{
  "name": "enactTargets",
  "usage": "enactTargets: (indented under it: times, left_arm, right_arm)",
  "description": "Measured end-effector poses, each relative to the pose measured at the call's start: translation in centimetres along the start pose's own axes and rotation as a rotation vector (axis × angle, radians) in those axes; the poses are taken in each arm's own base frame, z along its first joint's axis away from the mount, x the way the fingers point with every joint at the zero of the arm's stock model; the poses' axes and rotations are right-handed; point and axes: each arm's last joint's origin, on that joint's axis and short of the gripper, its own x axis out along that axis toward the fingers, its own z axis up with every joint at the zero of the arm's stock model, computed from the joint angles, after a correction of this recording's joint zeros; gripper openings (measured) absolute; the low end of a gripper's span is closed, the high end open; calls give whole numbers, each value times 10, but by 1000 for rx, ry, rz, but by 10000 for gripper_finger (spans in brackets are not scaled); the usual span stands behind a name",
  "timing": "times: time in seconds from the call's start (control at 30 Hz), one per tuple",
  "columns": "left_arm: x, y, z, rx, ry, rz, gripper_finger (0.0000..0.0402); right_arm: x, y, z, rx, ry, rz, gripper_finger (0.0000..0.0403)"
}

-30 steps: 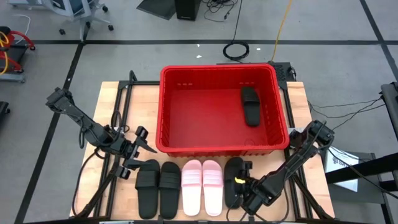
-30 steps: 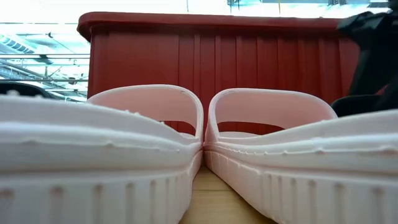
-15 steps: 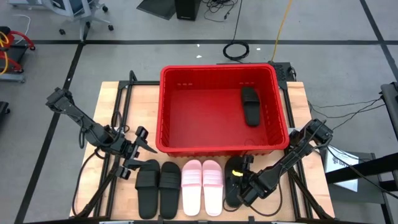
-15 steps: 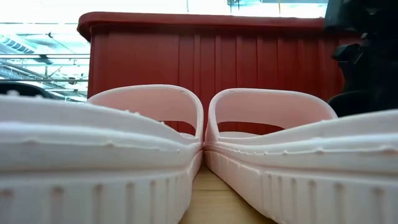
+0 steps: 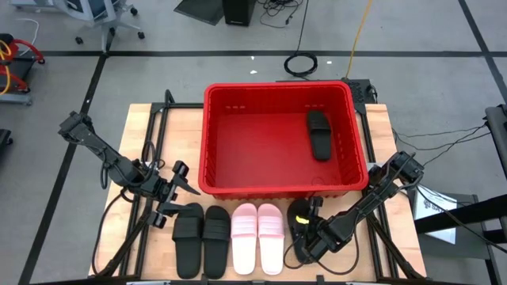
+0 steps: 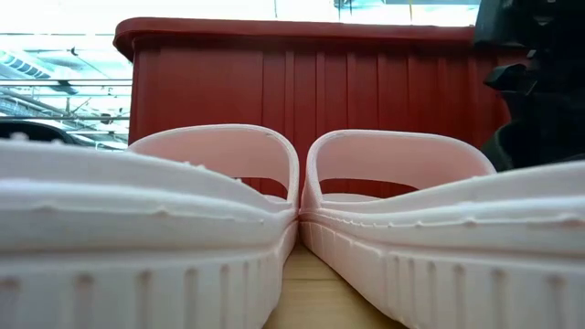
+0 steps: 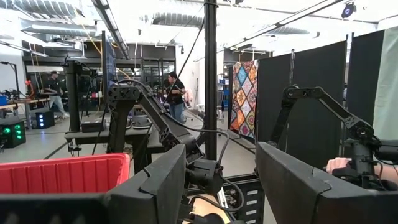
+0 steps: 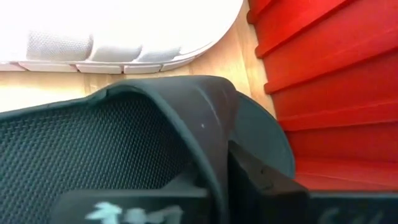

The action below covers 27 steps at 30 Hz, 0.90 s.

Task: Pick and place slides into bin
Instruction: Put the black slide into the red bin

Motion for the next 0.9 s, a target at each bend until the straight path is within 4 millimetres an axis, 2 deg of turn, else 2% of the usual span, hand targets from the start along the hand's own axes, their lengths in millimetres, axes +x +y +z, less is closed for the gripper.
enactTargets:
  times: [0.53, 0.9]
  left_arm:
    - [0, 0, 0, 0, 0, 0, 202]
    - [0, 0, -1, 3, 9, 0, 202]
  right_arm:
    - [-1, 1, 1, 13, 12, 30, 9]
    - [-25, 1, 6, 89, 74, 274, 5]
